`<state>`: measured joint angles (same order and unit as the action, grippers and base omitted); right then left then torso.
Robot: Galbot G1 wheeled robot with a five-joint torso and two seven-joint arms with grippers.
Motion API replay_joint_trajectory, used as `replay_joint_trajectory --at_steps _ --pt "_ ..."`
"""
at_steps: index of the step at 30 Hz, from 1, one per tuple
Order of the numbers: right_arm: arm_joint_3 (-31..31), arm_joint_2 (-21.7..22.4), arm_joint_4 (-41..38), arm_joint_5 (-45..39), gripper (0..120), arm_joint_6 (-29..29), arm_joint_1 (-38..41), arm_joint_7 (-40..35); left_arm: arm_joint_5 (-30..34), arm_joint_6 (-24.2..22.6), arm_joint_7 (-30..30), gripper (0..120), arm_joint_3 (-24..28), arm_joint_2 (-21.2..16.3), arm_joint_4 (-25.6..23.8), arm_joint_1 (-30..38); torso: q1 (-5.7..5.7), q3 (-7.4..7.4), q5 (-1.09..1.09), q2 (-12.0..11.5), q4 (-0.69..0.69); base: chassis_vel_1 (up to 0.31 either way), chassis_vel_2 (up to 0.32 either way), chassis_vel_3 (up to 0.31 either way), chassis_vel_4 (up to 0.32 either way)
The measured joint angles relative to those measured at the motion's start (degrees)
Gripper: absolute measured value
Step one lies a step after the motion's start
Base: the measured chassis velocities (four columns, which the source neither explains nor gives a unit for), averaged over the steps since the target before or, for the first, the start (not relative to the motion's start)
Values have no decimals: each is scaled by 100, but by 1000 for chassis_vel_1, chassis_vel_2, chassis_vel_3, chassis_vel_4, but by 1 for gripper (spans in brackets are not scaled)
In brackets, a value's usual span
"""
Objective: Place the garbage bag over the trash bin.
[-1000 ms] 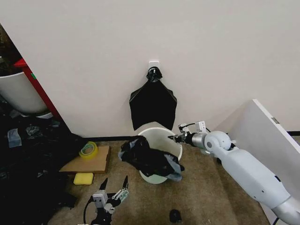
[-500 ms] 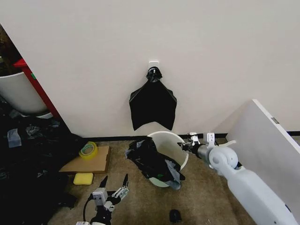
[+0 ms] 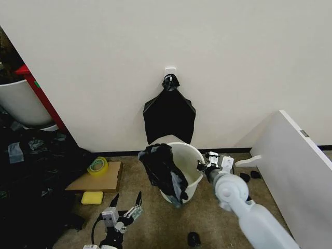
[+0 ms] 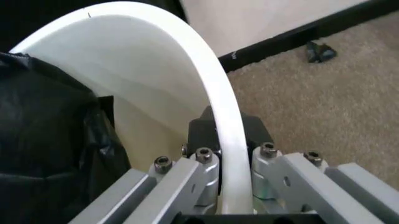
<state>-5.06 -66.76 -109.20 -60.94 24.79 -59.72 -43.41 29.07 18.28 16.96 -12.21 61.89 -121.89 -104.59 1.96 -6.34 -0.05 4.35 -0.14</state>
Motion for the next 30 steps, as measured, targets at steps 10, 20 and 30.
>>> replay_joint_trajectory --at_steps 10,20,30 --pt "252 -329 124 268 1 -713 -219 -514 1 34 52 100 -18 28 7 -36 0 0 0 0 0 0 0 0 0" --pt "494 -450 542 597 1 -1204 -325 124 1 35 55 100 -37 30 4 -34 0 -1 1 0 0 0 0 0 0" --pt "509 -392 600 635 1 -1189 -337 143 -17 42 52 100 -42 23 16 -49 0 0 1 0 0 0 0 0 0"
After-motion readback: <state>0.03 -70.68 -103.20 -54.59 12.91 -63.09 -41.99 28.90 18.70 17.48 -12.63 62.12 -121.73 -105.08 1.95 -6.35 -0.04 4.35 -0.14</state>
